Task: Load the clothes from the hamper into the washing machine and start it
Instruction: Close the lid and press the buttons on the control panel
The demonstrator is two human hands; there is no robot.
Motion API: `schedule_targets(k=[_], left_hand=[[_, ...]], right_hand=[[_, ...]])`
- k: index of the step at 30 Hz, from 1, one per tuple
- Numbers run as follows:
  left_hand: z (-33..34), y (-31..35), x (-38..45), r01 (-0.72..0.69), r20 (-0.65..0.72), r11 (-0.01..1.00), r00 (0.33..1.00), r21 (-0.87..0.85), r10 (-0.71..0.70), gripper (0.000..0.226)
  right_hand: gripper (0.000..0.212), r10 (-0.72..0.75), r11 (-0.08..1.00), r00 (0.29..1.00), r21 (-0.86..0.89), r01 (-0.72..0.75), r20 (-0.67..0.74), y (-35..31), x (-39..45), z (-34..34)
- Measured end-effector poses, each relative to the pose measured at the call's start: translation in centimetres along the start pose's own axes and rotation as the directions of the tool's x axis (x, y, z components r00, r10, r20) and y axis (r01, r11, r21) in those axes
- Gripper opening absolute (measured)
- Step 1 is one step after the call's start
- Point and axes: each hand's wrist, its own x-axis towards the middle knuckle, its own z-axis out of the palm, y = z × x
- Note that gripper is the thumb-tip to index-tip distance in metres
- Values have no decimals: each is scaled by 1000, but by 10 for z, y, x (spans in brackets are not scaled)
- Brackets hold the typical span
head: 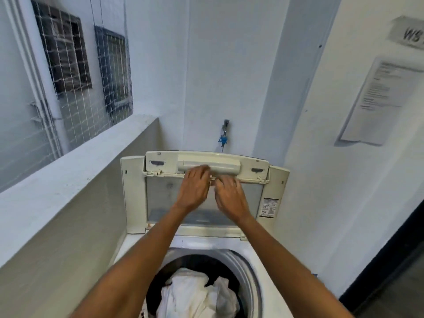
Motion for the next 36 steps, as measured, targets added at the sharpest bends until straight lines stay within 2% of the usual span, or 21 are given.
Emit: schedule_targets(k=[2,5,7,9,12,14,18,22,27,33,36], left_hand=[[-9,-1,30,52,-26,999,998,3,-52,30],[-16,-3,65,188,44,982,981,17,-188,36],[-16,-6,78,256,167,964,950,75,-265,37],[-13,-11,88,280,282,950,908,140,-309,37],[-9,-15,91,200,407,950,867,241,-286,40],[-8,-18,88,160,402,955,880,251,-253,45],[-16,-18,88,179,396,959,882,219,-255,53],[-36,-2,82,258,420,939,844,227,-333,55],[-68,30,56,254,509,922,775,293,-375,50],[-105,77,-23,305,516,896,738,322,-436,50],[-121,102,-66,371,548,869,675,327,-494,49]], right_hand=[[25,74,997,996,-18,-75,-58,8,31,-18],[27,148,989,986,23,-147,-71,18,71,-31],[28,204,975,979,85,-205,26,24,87,-28],[33,262,948,943,129,-291,206,29,97,-20],[40,275,942,878,72,-327,393,31,99,-13],[42,265,946,870,61,-317,416,32,95,-11],[45,191,955,847,107,-278,496,40,94,-28],[53,134,968,788,92,-235,601,44,87,-58],[61,41,971,704,138,-196,709,36,60,-93],[59,-70,975,657,192,-115,750,6,-11,-131],[59,-132,973,603,219,-73,787,-15,-48,-147]])
